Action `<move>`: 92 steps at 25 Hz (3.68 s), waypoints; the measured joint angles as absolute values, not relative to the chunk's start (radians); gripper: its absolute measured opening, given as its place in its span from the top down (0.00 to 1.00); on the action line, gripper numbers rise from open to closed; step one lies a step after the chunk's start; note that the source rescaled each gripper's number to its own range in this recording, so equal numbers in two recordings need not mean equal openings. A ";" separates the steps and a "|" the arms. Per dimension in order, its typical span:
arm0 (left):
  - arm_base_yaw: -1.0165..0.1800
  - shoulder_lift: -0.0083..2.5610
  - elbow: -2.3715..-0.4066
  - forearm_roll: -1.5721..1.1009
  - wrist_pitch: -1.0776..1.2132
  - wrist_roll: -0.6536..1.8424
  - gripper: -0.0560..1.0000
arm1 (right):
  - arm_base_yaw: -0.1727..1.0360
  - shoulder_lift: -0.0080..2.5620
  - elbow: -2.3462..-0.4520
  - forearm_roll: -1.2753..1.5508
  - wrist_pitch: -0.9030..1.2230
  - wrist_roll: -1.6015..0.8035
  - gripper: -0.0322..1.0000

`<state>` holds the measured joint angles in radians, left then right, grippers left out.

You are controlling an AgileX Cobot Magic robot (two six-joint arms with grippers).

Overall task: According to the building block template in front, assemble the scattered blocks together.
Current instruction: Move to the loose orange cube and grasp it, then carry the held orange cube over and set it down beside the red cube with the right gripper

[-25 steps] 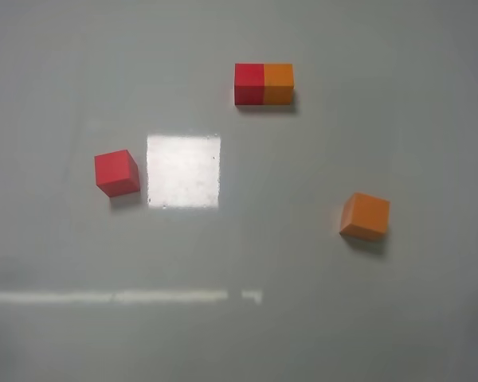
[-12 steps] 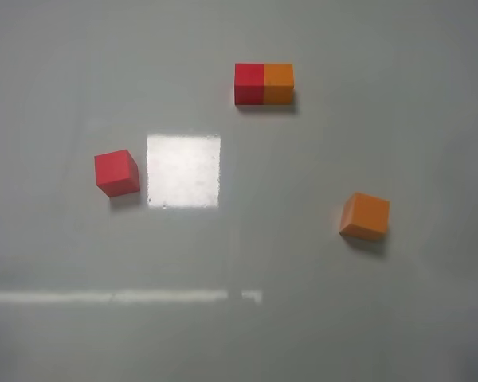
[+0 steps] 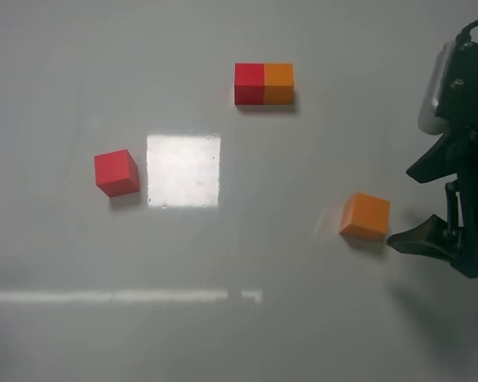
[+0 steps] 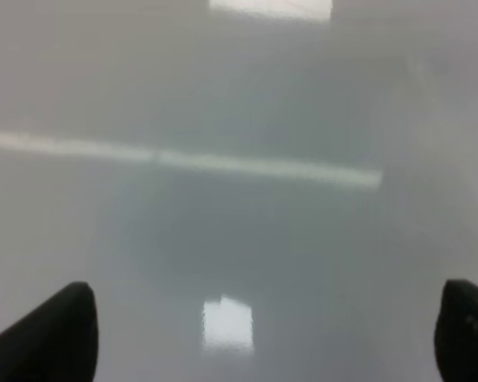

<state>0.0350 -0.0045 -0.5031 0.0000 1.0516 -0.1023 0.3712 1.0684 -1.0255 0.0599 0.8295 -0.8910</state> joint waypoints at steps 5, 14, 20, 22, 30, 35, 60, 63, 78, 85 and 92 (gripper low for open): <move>0.035 -0.005 -0.503 0.000 1.052 -0.102 0.29 | 0.443 1.147 -1.028 -0.023 0.790 -0.884 0.00; 0.035 -0.005 -0.503 0.000 1.052 -0.102 0.40 | 0.487 1.227 -1.028 -0.142 0.734 -0.785 0.01; 0.035 -0.005 -0.503 0.000 1.052 -0.102 0.40 | 0.487 1.227 -1.028 -0.142 0.729 -0.784 0.55; 0.035 -0.005 -0.503 0.000 1.052 -0.102 0.40 | 0.487 1.227 -1.028 -0.141 0.729 -0.784 0.89; 0.035 -0.005 -0.503 0.000 1.052 -0.102 0.43 | 0.545 1.231 -1.055 -0.154 0.770 -0.793 0.97; 0.035 -0.005 -0.503 0.000 1.052 -0.102 0.50 | 0.650 1.250 -1.195 -0.156 0.844 -0.803 0.97; 0.035 -0.005 -0.503 0.000 1.052 -0.102 0.84 | 0.862 1.831 -1.890 -0.278 1.043 -0.950 0.97; 0.035 -0.005 -0.503 0.000 1.052 -0.102 0.84 | 0.895 1.872 -1.923 -0.317 1.052 -0.953 0.97; 0.035 -0.005 -0.503 0.000 1.052 -0.102 0.87 | 0.926 1.976 -2.087 -0.341 1.095 -0.950 0.97; 0.035 -0.005 -0.503 0.000 1.052 -0.102 0.89 | 0.960 1.995 -2.101 -0.340 1.092 -0.945 0.97; 0.035 -0.005 -0.503 0.000 1.052 -0.102 0.89 | 0.982 2.018 -2.108 -0.341 1.098 -0.928 0.97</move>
